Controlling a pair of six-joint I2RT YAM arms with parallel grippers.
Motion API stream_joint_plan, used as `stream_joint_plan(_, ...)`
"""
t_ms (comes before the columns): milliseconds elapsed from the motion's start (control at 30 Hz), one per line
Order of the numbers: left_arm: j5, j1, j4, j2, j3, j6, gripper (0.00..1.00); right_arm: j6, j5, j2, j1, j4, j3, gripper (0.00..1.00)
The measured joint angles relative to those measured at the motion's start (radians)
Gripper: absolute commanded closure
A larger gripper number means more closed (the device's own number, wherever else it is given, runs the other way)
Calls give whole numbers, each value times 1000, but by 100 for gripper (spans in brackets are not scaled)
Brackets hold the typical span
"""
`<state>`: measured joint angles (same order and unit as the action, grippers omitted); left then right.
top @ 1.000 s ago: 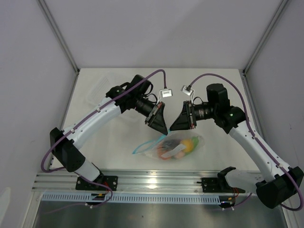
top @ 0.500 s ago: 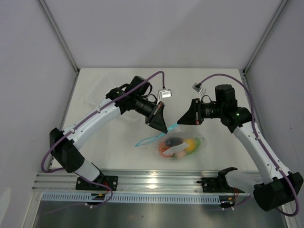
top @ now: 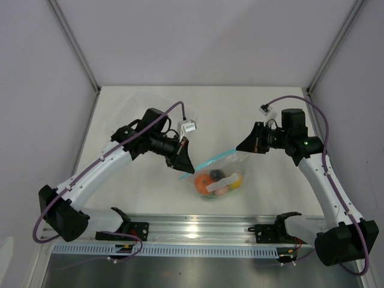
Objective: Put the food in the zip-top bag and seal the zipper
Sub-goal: Zip the zipper food storage bag at the center of the board, then place the zipper food storage bag at the center of the board.
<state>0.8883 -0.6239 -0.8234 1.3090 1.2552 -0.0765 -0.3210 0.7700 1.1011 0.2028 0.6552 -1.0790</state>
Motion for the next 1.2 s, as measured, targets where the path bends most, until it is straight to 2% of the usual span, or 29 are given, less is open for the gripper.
stream_joint_plan(367,-151,31,-17,-135,-98,-34,99,-25,-56,40,-43,16,0,100)
stream_joint_plan(433,-166,31,-16,-138,-104,-40,82,-27,-56,40,-45,24,0,100)
stream_joint_plan(467,-176,31,-15,-138,-104,-43,56,-27,-58,40,-45,26,0,100)
stream_joint_plan(533,-189,32,-23,-138,-104,-53,41,-27,-90,42,-57,26,0,100)
stream_joint_plan(567,-201,33,-24,-136,-103,-59,6,-30,-105,45,-69,25,0,100)
stream_joint_plan(600,-218,33,-19,-131,-100,-61,1,-35,-117,52,-81,25,0,100)
stream_joint_plan(733,-316,34,0,-68,-32,-111,1,-66,-164,119,-148,28,-21,100)
stream_joint_plan(900,-455,35,95,-30,34,-200,1,-82,-245,296,-237,11,-130,100)
stream_joint_plan(933,-473,35,113,-40,33,-220,0,-82,-259,347,-249,6,-161,95)
stream_joint_plan(967,-488,36,134,-54,29,-241,0,-83,-271,403,-260,8,-203,83)
stream_joint_plan(1000,-495,36,161,-75,18,-263,1,-85,-284,452,-267,4,-239,49)
stream_joint_plan(1033,-500,36,187,-100,3,-284,0,-87,-306,517,-272,7,-291,35)
stream_joint_plan(1067,-501,36,209,-126,-13,-304,1,-80,-329,587,-275,21,-352,9)
stream_joint_plan(1100,-500,36,224,-150,-27,-326,0,-77,-352,655,-277,29,-418,1)
stream_joint_plan(1200,-494,36,278,-211,-81,-385,1,-48,-428,825,-277,71,-580,1)
